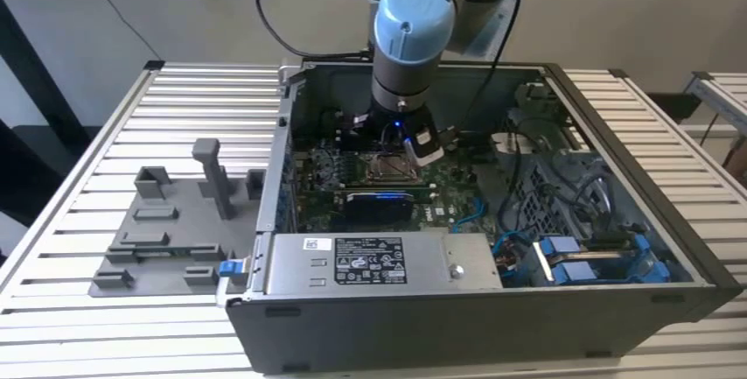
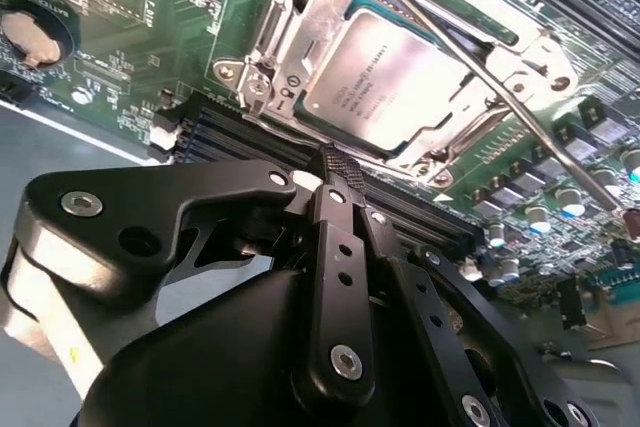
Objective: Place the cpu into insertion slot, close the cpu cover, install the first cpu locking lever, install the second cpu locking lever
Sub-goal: 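Install the first cpu locking lever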
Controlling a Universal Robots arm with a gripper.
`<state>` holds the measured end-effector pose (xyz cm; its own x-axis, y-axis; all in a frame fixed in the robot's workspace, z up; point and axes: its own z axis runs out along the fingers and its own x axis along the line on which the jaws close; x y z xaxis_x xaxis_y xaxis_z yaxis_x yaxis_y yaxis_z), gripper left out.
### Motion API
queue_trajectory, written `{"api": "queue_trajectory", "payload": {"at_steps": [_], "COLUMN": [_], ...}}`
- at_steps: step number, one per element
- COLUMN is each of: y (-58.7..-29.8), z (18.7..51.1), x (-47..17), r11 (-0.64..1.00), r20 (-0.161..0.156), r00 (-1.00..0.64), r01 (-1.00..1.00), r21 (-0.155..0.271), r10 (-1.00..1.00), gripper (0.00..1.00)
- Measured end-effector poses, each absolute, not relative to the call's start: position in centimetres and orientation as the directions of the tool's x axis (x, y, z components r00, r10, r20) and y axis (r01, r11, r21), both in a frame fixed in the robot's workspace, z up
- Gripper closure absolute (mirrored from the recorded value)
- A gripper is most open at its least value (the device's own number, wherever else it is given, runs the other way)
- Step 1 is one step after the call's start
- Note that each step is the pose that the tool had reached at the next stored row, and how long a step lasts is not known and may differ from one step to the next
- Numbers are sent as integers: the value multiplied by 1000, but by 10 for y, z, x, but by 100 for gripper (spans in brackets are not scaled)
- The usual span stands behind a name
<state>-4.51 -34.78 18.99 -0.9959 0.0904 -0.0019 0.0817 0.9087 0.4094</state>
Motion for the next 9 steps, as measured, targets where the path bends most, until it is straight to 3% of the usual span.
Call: {"api": "queue_trajectory", "payload": {"at_steps": [9], "y": [-347], "z": [188], "x": [-40], "r11": [909], "r20": [-2], "r00": [-996], "r01": [82], "r21": [410], "r10": [90], "gripper": [89]}}
